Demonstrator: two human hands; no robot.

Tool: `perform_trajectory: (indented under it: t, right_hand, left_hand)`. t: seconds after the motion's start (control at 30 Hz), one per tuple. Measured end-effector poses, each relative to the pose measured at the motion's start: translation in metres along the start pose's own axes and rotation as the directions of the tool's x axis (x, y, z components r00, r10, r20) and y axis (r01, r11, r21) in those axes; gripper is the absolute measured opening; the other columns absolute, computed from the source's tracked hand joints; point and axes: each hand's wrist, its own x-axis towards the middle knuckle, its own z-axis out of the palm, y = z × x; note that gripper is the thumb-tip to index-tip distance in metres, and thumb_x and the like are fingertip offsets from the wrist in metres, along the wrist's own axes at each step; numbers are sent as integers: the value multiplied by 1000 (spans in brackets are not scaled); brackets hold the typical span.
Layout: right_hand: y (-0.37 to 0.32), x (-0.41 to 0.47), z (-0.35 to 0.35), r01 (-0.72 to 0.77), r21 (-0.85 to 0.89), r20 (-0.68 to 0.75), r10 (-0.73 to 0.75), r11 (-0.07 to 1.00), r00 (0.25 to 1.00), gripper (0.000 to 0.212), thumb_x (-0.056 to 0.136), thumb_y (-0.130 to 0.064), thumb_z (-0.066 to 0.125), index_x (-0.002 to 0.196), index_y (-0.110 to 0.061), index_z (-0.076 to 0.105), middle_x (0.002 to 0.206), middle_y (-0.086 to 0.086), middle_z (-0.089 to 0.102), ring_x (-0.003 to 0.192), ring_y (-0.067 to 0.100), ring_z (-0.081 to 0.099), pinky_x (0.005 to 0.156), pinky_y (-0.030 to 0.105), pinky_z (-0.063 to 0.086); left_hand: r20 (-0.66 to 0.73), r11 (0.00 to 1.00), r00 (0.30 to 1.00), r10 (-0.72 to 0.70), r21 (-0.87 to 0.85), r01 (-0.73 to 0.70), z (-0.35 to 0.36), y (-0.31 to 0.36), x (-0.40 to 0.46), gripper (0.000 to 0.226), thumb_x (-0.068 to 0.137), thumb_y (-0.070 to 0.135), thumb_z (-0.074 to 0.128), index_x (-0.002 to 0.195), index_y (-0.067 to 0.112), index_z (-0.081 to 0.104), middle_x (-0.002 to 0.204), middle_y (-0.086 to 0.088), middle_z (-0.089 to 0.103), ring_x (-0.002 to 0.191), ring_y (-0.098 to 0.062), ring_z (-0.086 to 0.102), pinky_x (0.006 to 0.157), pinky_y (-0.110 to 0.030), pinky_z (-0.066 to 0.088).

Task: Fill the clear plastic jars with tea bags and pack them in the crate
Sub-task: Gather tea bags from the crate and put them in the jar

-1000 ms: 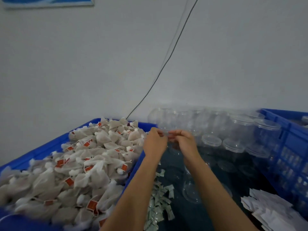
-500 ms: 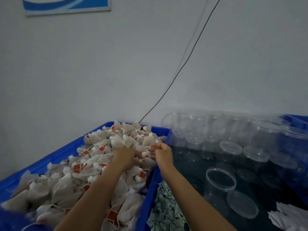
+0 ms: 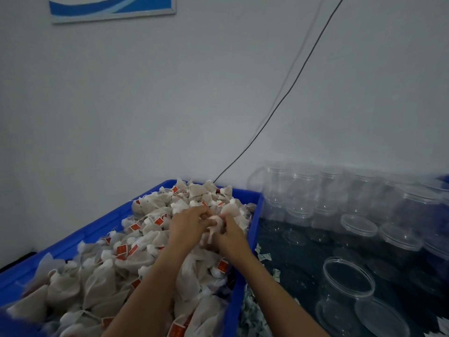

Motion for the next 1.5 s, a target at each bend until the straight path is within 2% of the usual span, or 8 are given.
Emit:
perform_trajectory:
  t: [0.27,0.4,0.63,0.97,1.07,1.23,1.37,1.5]
  right_hand:
    - [2,9,0,62,158,146,-85,986,986,34,95,-26,54,127,-23,43,115,-10,57,105,8,58,88,27,53]
    - [5,13,-1,69,133,-122,-52,989,991,19,102,-27,40,113,-15,50,96,-2,59,81,8,56,71,23,48]
    - [10,26,-4,-41,334,-372,171,942,912,11,102,-23,38,111,-24,44,86,-7,54,75,8,56,64,22,51]
    - [7,20,-8,-30,339,-279,131,940,951,17,102,-22,41,116,-25,50,109,-2,59,94,11,60,77,26,55]
    - [3,15,-8,72,315,-188,-12,946,982,27,100,-28,46,123,-19,55,120,2,60,107,11,59,92,31,52]
    - [0,12,-5,215,231,-25,-215,949,976,25,88,-25,67,111,-24,58,99,-11,66,91,2,64,77,18,53]
    - [9,18,-7,120,317,-391,15,941,920,16,93,-31,59,100,-18,62,90,-4,66,84,12,65,65,20,50]
    - [13,21,-11,94,525,-566,265,846,781,15,95,-27,56,105,-18,61,97,1,66,88,16,65,73,31,55]
  left_hand:
    - [1,971,997,-72,-230,70,1,0,4,10,82,26,74,92,25,71,82,13,66,78,-3,62,70,-16,49]
    - [14,925,994,-104,-366,102,-2,-1,7,16,91,12,63,98,26,64,92,5,70,84,-9,67,80,-27,55]
    - [347,931,901,-262,337,140,-7,-17,-1,45,80,59,65,107,24,61,106,6,64,96,-12,58,89,-29,49]
    - [215,975,971,-108,213,61,-16,-18,3,16,87,41,65,96,28,70,88,13,68,78,-3,61,84,-28,51]
    - [63,1000,998,-8,28,6,-17,-9,6,17,91,40,60,75,34,62,72,16,64,71,-5,62,76,-27,52]
    - [37,858,999,-5,-513,24,-13,14,7,8,86,23,68,78,24,68,76,4,71,72,-6,67,65,-13,51]
    - [37,818,995,-93,-567,97,2,11,8,14,97,15,54,103,22,63,102,1,66,93,-17,65,80,-29,57]
    - [83,987,991,-105,-112,114,33,6,6,24,98,18,49,121,21,57,116,-1,62,103,-14,59,93,-35,50]
